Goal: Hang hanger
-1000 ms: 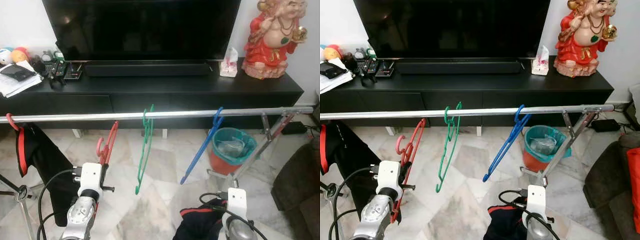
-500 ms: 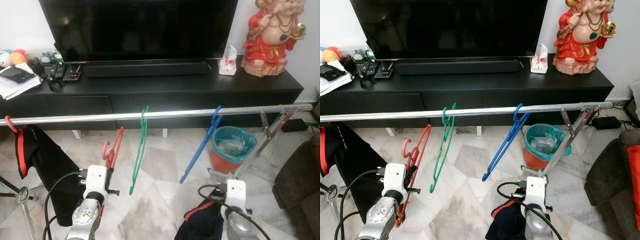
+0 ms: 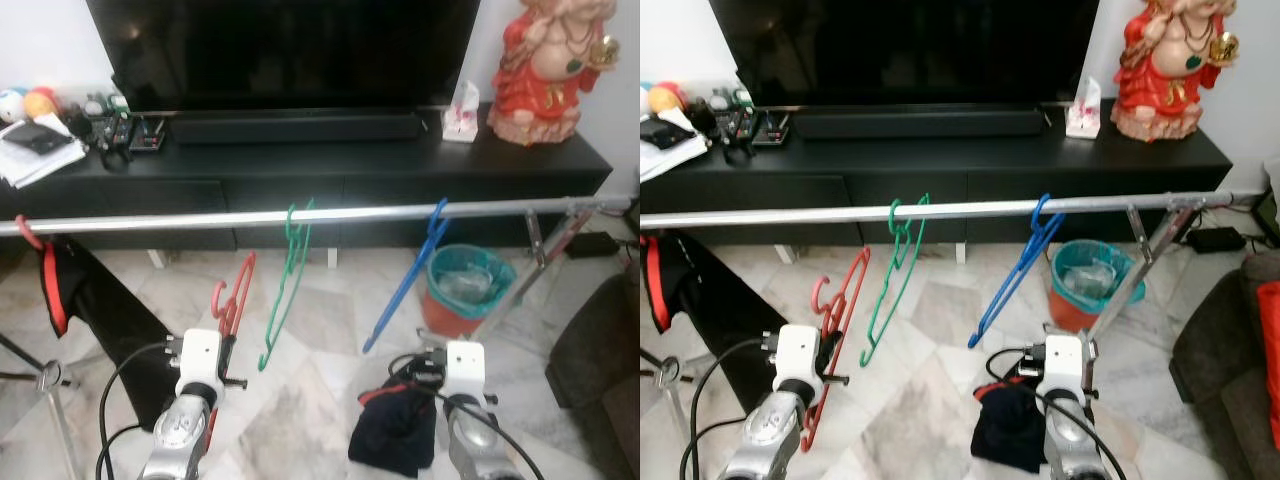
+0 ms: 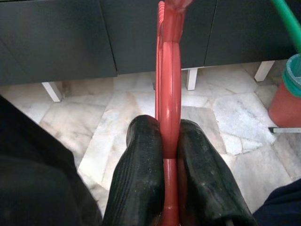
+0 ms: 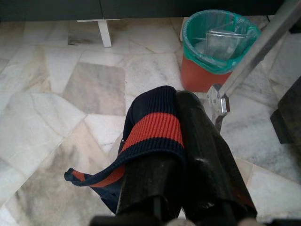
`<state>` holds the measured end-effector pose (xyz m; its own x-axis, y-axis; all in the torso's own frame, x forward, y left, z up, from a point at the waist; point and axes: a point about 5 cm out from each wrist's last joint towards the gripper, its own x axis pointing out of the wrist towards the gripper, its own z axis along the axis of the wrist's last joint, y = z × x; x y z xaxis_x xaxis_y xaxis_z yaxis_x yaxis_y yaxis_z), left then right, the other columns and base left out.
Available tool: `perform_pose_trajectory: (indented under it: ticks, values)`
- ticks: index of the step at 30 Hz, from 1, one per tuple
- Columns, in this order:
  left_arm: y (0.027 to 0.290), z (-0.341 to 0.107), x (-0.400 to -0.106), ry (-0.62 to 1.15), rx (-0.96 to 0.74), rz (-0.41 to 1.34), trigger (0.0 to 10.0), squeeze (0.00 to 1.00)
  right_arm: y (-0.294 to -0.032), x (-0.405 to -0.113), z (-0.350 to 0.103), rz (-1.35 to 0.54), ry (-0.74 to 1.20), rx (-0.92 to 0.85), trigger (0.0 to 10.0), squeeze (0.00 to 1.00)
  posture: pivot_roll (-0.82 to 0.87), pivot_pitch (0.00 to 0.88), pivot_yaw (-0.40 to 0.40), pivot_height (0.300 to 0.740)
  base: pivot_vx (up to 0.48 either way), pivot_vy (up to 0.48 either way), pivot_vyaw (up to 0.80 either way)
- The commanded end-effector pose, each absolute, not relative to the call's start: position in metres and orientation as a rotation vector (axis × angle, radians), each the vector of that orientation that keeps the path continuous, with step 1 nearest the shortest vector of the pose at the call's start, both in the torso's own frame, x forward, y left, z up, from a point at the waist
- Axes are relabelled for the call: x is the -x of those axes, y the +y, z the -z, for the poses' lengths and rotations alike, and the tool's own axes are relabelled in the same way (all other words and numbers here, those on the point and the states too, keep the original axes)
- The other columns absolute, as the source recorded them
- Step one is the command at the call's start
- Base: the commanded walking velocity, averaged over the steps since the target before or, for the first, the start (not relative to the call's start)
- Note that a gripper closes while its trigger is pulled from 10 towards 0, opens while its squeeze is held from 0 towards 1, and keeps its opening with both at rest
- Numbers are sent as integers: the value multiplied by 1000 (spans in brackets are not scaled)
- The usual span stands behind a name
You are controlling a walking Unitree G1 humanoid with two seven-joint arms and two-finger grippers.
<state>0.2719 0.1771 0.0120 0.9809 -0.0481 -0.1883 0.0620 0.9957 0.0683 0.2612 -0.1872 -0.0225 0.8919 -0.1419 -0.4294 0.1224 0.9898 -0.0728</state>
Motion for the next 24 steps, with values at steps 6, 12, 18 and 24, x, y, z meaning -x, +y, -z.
perform_pose_trajectory:
  ticks: [6,12,18,24]
  values:
    - [178,-17,-279,182,-65,42,10000,0,-190,-272,11,146,386,40,10000,0,-9,0,24,740,-311,0,0]
    - [176,-20,-282,168,-59,36,10000,0,-191,-277,6,146,376,43,10000,0,-3,0,17,740,-309,0,0]
    - [175,-22,-284,167,-54,31,10000,0,-191,-281,3,147,366,37,10000,0,-1,0,16,740,-312,0,0]
    - [174,-25,-287,158,-51,30,10000,0,-187,-285,0,143,357,30,10000,0,6,0,21,740,-309,0,0]
